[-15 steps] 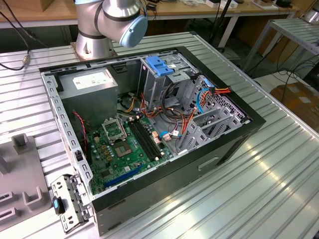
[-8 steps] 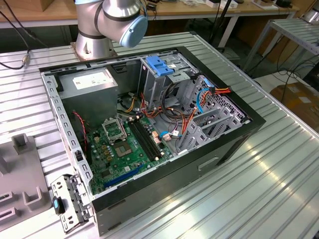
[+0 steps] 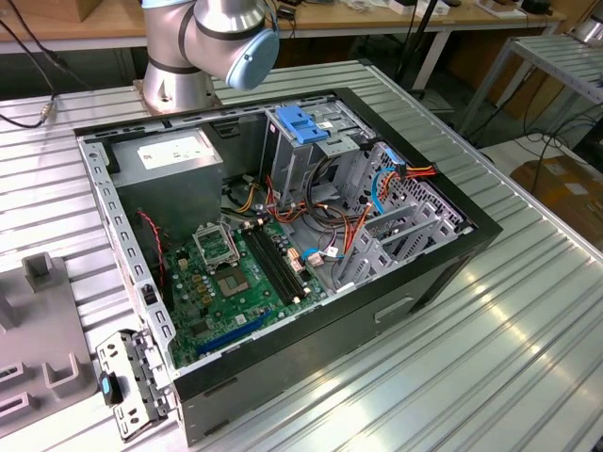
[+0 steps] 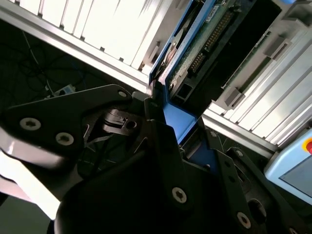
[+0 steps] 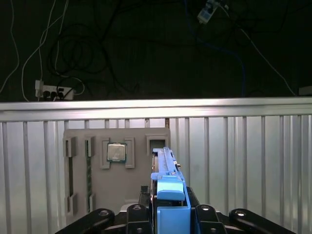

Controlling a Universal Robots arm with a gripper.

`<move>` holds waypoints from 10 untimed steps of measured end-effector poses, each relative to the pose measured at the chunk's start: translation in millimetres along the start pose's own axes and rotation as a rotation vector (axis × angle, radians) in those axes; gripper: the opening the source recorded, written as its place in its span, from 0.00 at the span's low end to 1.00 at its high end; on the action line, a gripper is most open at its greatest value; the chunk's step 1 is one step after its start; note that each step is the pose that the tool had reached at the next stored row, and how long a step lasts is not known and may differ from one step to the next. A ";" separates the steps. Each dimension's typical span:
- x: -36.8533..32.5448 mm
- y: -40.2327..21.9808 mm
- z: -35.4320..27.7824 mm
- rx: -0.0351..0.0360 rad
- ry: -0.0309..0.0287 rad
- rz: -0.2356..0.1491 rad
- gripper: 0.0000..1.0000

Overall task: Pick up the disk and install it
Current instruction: 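Pick up the disk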

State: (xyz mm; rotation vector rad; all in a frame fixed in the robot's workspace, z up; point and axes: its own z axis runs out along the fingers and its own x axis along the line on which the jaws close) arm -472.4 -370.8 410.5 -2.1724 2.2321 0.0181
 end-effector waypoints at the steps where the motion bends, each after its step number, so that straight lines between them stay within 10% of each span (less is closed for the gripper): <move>1: -0.1 0.0 -2.0 0.0000 0.0000 0.000 0.37; 10: -0.4 -0.2 -17.1 0.0001 -0.0002 0.000 0.37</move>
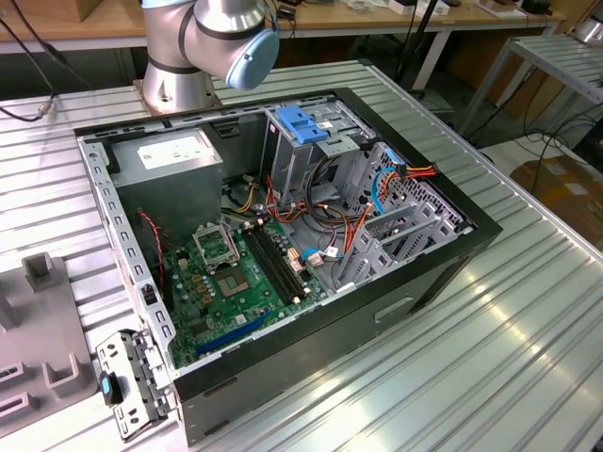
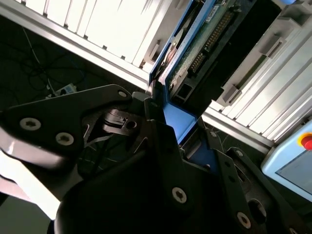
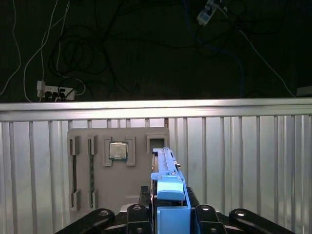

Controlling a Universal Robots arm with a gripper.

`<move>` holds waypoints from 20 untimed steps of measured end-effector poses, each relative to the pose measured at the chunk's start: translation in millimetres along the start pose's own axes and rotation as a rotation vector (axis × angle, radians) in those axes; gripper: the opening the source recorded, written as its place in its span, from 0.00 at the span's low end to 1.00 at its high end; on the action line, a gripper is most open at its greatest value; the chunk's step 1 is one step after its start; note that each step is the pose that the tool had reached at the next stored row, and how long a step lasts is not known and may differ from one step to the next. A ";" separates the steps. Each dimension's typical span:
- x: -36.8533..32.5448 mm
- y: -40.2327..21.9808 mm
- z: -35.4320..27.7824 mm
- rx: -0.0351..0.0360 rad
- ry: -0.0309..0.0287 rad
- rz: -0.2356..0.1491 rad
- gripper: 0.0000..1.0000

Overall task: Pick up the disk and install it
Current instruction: 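Pick up the disk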

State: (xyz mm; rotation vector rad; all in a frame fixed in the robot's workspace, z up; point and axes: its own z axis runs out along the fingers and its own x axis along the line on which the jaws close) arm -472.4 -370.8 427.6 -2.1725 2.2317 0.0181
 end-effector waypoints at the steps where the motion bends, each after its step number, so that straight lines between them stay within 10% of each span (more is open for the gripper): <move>1: -0.1 0.0 -1.5 -0.0001 0.0000 0.000 0.37; 20: -1.4 -0.6 -48.6 -0.0002 -0.0002 0.000 0.37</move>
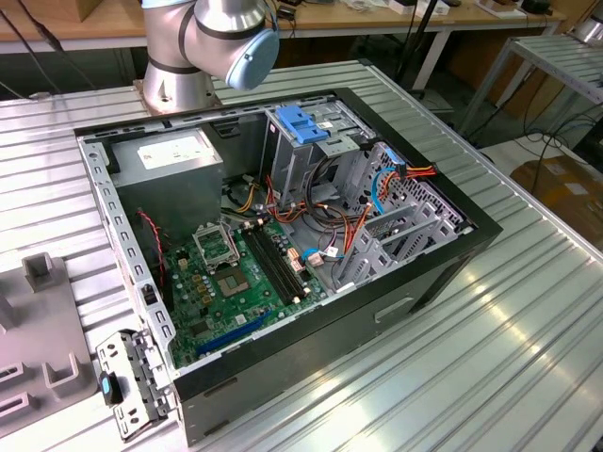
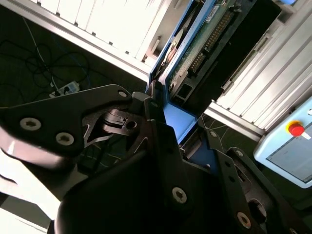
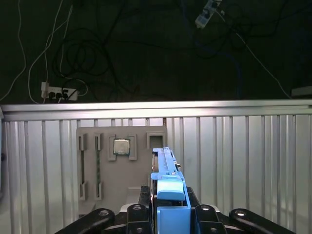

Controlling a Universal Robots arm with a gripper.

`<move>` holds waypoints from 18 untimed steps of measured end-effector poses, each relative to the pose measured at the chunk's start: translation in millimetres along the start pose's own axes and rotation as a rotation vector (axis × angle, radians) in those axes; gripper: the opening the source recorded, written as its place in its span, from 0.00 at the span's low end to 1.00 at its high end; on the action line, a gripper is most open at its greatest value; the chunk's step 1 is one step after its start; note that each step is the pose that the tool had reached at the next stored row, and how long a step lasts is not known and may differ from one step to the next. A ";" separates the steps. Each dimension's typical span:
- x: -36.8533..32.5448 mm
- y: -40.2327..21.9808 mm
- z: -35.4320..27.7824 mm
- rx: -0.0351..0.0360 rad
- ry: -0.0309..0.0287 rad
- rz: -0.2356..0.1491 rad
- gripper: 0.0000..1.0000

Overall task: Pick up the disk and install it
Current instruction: 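Pick up the disk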

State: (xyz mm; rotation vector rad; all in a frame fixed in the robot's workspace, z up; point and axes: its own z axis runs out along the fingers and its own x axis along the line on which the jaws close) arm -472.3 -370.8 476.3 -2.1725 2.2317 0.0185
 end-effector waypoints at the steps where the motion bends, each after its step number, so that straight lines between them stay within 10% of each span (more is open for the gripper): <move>1: -0.1 -0.1 -2.6 0.0000 -0.0001 0.000 0.37; 18: -1.0 -0.4 -35.7 -0.0001 -0.0053 0.000 0.37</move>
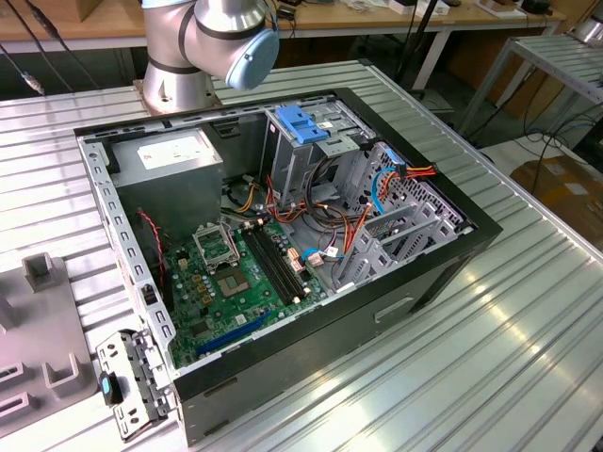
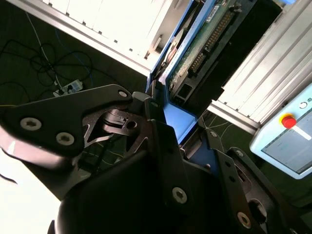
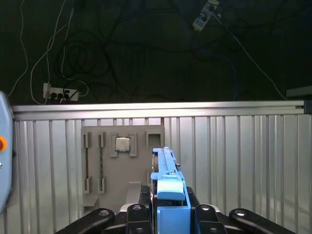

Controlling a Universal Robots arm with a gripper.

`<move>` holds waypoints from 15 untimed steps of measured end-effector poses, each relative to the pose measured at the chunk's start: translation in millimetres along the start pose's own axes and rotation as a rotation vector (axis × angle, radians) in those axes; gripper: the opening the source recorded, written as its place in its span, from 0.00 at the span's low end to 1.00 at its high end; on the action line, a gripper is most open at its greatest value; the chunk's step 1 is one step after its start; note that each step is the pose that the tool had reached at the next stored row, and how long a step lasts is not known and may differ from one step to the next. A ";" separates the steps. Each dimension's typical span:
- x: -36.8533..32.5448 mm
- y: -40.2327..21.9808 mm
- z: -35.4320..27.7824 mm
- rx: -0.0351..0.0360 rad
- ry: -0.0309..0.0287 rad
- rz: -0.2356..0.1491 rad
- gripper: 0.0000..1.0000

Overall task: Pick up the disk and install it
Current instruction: 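Pick up the disk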

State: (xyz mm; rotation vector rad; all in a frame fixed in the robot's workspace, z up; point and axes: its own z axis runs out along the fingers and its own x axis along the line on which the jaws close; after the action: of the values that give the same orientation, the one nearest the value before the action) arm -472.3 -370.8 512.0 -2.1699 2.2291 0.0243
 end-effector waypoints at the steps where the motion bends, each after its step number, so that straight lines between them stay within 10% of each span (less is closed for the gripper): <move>1: 0.0 0.0 0.0 0.0000 0.0000 0.000 0.37; 15: -0.2 -8.1 0.1 0.0000 -0.0001 0.000 0.37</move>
State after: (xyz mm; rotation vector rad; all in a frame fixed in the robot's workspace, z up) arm -464.1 -370.8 511.9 -2.1698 2.2291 0.0244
